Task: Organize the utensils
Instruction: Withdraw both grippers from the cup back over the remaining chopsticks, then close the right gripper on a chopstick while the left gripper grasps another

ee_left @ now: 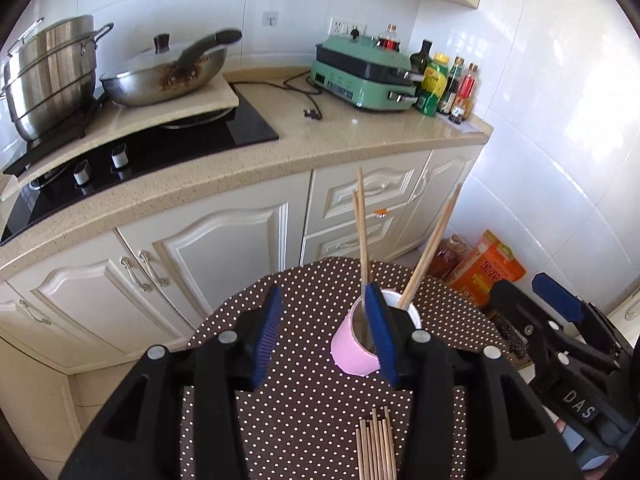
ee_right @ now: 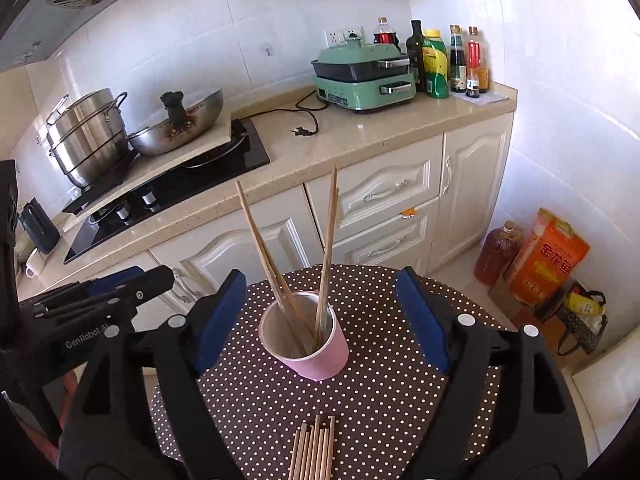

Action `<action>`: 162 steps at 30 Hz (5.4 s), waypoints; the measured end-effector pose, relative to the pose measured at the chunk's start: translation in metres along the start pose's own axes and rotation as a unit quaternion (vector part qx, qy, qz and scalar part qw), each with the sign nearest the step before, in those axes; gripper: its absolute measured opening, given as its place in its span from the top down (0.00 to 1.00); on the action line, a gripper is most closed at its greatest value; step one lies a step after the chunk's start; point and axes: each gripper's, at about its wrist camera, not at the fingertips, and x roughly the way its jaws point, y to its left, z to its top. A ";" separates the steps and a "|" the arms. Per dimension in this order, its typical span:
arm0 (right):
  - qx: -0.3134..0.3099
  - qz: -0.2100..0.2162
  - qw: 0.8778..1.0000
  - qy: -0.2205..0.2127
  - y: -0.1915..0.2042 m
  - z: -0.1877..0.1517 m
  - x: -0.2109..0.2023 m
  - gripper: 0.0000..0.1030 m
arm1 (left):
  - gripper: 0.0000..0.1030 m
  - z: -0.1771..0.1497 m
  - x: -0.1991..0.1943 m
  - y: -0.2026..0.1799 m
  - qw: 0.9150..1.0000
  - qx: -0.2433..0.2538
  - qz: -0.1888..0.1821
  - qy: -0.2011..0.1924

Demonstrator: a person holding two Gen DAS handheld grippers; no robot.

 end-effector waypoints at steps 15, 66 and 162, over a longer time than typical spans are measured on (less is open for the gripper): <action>-0.021 0.013 1.000 0.005 0.006 -0.007 -0.075 0.14 | 0.46 -0.028 -0.081 -0.005 0.999 0.032 0.003 -0.042; 0.009 -0.085 0.925 0.370 -0.016 -0.261 0.062 0.14 | 0.40 -0.242 0.025 0.009 0.967 0.049 0.016 0.251; 0.095 0.034 0.946 0.308 -0.067 -0.204 0.079 0.95 | 0.94 -0.183 0.156 -0.021 0.954 -0.048 0.038 0.294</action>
